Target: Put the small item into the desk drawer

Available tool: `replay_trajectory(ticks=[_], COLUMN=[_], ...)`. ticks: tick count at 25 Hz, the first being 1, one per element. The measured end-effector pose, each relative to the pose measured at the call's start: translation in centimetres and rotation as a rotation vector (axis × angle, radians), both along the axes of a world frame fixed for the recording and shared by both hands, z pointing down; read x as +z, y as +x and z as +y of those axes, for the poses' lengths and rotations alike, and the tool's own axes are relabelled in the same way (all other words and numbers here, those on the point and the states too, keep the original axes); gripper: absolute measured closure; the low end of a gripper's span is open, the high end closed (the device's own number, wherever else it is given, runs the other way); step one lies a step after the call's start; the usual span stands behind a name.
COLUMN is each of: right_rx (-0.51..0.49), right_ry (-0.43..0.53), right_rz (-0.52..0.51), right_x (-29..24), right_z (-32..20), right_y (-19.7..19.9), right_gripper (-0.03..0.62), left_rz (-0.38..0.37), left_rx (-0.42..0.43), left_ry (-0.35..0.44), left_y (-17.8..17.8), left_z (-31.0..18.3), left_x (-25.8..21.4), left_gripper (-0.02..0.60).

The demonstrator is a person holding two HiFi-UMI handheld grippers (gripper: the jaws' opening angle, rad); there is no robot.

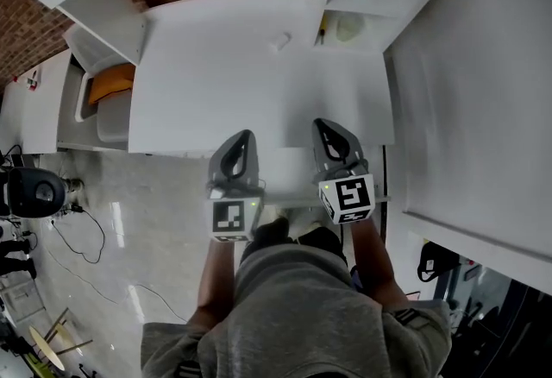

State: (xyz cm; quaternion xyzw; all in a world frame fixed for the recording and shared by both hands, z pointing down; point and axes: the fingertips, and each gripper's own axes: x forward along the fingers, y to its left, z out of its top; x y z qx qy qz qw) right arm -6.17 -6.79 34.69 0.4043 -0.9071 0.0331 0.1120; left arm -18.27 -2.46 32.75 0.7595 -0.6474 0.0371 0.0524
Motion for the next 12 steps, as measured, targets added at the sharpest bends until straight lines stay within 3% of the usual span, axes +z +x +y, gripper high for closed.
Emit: replay_trajectory(ticks=[12], right_rx=[0.001], right_ry=[-0.022], right_rz=[0.055], right_x=[2.1], right_z=[-6.6], right_y=[-3.6], right_gripper=[0.591], left_rz=[0.040], left_rx=[-0.011], left_ry=[-0.045], left_y=[-4.2], left_z=[-6.7], left_x=[2.0], left_gripper=[0.569])
